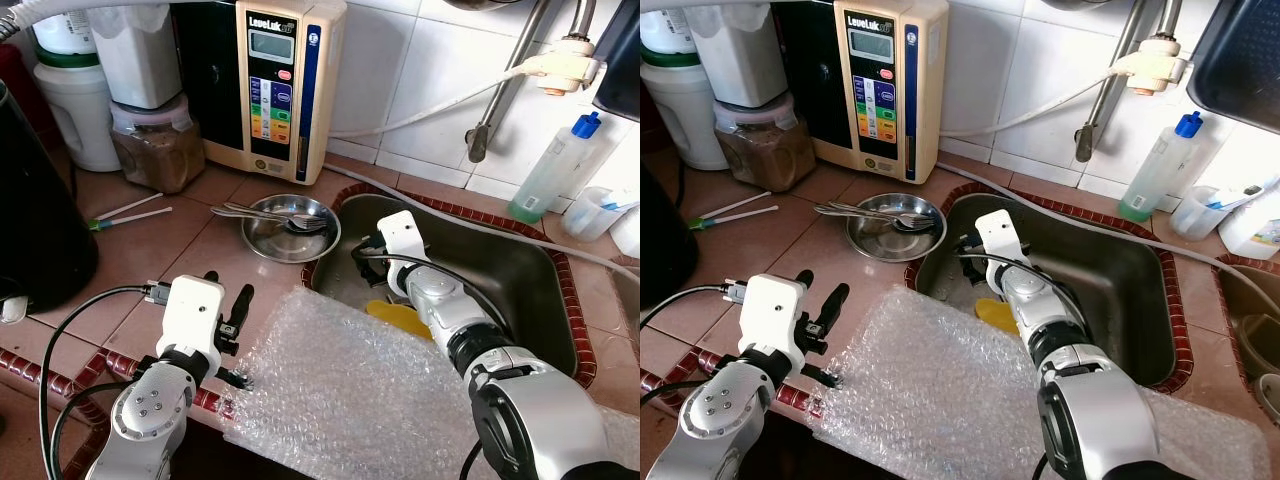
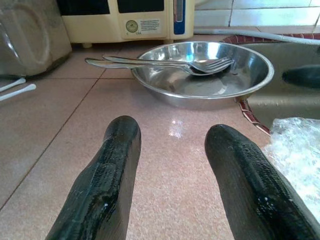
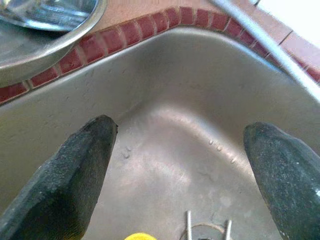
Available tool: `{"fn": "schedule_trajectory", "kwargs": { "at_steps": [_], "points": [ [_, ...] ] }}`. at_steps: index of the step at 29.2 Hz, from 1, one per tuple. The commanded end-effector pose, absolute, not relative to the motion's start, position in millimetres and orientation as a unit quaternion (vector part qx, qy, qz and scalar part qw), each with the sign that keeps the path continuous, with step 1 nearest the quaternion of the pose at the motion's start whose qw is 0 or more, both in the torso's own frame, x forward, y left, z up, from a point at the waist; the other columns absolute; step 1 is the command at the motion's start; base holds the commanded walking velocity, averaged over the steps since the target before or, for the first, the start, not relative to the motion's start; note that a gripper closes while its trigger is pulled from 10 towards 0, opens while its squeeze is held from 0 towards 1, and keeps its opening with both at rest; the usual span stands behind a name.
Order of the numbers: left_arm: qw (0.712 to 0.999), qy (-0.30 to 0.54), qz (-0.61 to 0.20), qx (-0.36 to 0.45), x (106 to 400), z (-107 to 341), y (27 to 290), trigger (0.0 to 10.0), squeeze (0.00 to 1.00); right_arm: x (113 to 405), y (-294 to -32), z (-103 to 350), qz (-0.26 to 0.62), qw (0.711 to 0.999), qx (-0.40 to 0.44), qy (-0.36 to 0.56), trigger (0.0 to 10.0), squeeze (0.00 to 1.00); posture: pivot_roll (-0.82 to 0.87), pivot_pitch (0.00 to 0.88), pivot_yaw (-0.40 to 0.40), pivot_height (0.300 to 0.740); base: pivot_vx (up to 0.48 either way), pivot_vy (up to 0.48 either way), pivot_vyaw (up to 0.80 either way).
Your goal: Kitchen organization
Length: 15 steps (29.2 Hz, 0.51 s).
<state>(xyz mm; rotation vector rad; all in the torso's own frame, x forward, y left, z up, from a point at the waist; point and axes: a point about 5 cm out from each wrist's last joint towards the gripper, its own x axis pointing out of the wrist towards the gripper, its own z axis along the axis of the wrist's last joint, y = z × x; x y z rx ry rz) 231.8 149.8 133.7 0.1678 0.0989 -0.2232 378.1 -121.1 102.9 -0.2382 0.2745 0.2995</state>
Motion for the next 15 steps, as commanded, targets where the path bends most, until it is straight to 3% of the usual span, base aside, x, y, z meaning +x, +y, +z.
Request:
{"fn": "schedule_trajectory", "kwargs": {
  "at_steps": [1, 7, 15],
  "points": [
    [0.989, 0.044, -0.113, 0.086, 234, 134, 148, 10.0, 0.00, 382, -134, 114, 0.126, 0.981, -0.112, 0.099, 10.0, 0.00, 0.24, 0.000, -0.083, 0.740, 0.000, 0.000, 0.00],
    [0.991, -0.010, -0.100, 0.093, 251, 148, 142, 10.0, 0.00, 375, -167, 142, 0.091, 0.989, -0.112, -0.018, 10.0, 0.00, 0.18, 0.000, -0.062, 0.740, 0.000, 0.000, 0.00],
    [0.993, -0.028, -0.073, 0.085, 281, 155, 139, 10.0, 0.00, 344, -161, 154, 0.106, 0.984, -0.118, -0.076, 10.0, 0.00, 0.11, 0.000, -0.026, 0.740, 0.000, 0.000, -0.08]
  ]
}}
